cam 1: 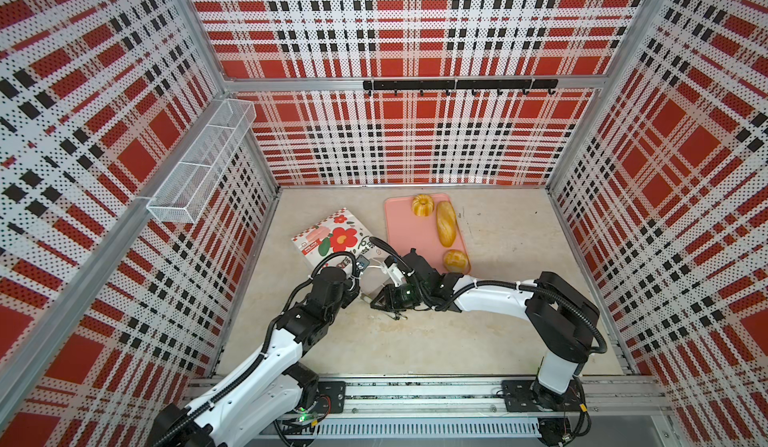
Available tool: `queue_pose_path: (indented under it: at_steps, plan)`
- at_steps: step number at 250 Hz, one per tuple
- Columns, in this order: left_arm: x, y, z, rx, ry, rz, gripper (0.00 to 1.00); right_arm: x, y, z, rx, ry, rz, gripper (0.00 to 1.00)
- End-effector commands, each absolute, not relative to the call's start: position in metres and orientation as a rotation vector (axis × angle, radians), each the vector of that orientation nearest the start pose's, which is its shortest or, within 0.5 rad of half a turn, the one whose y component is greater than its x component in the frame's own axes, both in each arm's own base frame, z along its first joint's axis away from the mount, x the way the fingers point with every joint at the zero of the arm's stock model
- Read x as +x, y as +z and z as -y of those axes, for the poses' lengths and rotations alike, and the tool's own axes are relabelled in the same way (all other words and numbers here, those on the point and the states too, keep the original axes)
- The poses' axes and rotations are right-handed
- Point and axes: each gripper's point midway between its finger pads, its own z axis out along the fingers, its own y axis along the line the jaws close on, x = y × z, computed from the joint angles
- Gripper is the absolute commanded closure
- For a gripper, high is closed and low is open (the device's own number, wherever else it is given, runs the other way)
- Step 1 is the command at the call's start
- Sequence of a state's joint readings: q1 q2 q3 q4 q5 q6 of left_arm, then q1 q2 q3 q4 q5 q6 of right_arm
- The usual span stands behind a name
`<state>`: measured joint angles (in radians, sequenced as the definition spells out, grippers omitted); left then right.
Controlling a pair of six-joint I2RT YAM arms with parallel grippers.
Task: Take the fake bread out of the paper bag
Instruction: 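Pull the twisted bread out of the bag with the right gripper's tongs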
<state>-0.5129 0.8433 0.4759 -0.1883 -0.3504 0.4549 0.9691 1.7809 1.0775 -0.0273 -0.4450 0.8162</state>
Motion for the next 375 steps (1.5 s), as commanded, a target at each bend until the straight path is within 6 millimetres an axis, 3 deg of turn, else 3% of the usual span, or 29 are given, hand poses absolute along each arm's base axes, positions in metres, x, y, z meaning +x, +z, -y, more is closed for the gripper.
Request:
queue_pose_path:
  at_steps: [1,131,232,283,339,375]
  plan:
    - [0.289,0.172,0.091,0.732,0.342,-1.928,1.00,0.210,0.138,-0.426,-0.563,1.268,-2.505,1.00]
    - [0.295,0.173,0.080,0.648,0.316,-1.959,1.00,0.170,0.155,-0.387,-0.657,1.316,-2.505,1.00]
    - [0.294,0.172,0.079,0.640,0.307,-1.961,1.00,0.142,0.169,-0.378,-0.752,1.340,-2.470,1.00]
    - [0.296,0.174,0.073,0.599,0.312,-1.971,1.00,0.128,0.186,-0.347,-0.715,1.328,-2.452,1.00]
    - [0.302,0.178,0.060,0.525,0.306,-1.984,1.00,0.107,0.179,-0.302,-0.672,1.269,-2.498,1.00]
    - [0.303,0.176,0.053,0.508,0.325,-1.998,1.00,0.101,0.193,-0.271,-0.607,1.243,-2.454,1.00]
